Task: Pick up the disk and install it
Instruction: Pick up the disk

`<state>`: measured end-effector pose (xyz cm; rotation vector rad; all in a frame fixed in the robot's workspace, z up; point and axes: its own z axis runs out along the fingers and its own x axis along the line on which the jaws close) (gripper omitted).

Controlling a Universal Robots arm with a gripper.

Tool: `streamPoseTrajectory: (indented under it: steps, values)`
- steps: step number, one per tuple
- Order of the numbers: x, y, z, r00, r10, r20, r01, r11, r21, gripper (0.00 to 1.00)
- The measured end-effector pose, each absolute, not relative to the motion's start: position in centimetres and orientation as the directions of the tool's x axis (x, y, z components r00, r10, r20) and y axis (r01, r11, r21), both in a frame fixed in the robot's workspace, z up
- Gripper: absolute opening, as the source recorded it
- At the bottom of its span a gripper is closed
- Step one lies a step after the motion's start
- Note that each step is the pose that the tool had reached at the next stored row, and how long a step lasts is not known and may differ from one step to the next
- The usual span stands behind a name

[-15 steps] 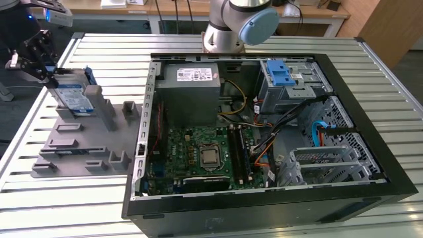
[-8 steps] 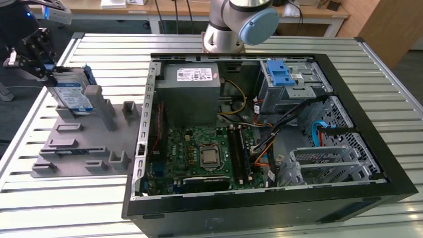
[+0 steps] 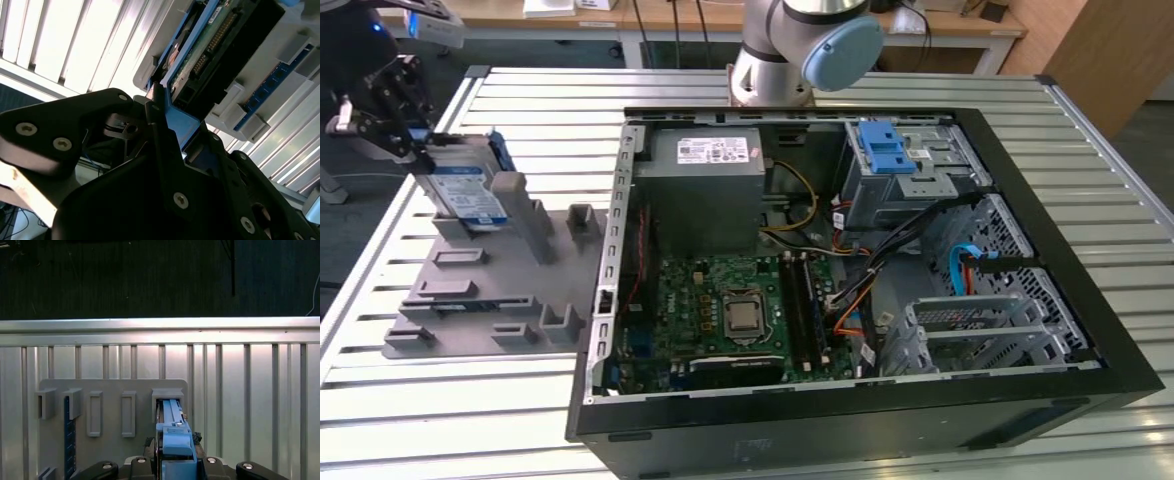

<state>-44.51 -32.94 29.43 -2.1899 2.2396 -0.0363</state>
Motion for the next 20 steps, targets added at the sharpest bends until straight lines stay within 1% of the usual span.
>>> streamPoseTrajectory:
  steps: [20]
  values:
    - [-44.51, -32.94, 30.15, -0.023, -1.0, 0.01, -0.999, 0.022, -0.023, 0.36]
